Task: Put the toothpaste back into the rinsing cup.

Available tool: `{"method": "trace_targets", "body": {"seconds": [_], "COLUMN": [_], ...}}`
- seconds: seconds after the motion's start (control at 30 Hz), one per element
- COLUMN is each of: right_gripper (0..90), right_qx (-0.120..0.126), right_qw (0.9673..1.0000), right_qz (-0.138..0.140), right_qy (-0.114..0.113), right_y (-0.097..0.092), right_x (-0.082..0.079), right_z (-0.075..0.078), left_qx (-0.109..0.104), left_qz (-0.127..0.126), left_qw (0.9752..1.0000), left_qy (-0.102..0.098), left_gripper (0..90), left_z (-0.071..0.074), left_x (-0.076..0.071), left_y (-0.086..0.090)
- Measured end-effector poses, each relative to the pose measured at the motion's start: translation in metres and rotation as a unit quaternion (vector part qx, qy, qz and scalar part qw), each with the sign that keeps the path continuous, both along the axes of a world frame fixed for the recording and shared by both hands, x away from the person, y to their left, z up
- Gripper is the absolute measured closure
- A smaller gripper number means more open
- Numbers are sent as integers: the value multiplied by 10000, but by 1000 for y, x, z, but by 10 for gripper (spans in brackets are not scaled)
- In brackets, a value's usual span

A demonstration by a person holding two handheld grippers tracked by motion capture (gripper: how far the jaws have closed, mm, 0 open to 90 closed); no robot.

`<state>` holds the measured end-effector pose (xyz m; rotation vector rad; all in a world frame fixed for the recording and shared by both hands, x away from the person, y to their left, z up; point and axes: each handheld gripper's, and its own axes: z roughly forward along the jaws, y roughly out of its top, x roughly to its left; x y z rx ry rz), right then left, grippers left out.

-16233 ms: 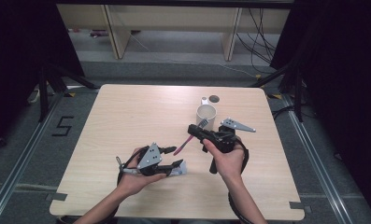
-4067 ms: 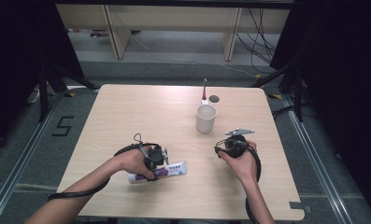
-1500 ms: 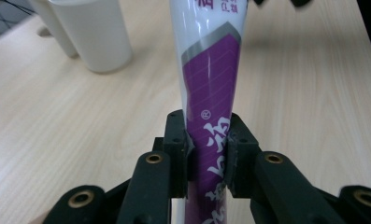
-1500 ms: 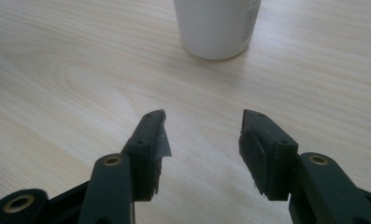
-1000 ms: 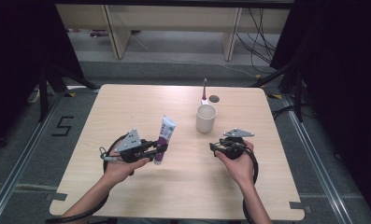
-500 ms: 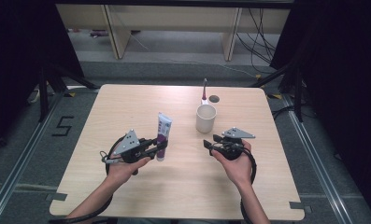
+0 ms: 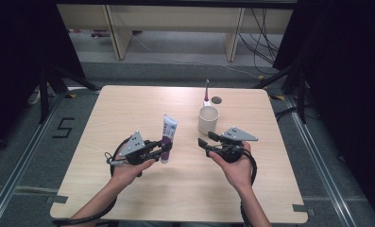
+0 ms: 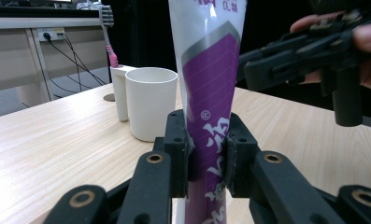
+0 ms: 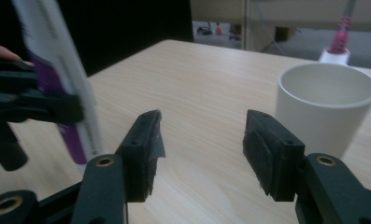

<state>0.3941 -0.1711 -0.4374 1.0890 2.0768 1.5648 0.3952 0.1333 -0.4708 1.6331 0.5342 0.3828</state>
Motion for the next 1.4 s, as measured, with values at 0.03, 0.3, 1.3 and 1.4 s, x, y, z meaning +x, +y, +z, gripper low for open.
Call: {"method": "trace_targets", "body": {"seconds": [0.03,0.3,1.3,1.4], "right_gripper": [465,457,646,682], "right_qx": [0,221,437,419], "right_qw": [9999,9977,9924,9924], "right_qz": [86,519,985,976], "right_qy": [-123,-383,-591,-617], "right_y": [2,19,48,49], "right_x": [0,-8,-3,-5], "right_z": [2,18,29,30], "left_qx": [24,74,133,126], "left_qz": [-18,-98,-515,-549], "left_qw": [10000,9999,9985,9983], "left_qy": [2,36,127,162], "left_gripper": [747,747,746,743], "left_z": [0,-1,0,0], "left_x": [0,1,-4,-4], "left_y": [-1,-9,-35,-35]}}
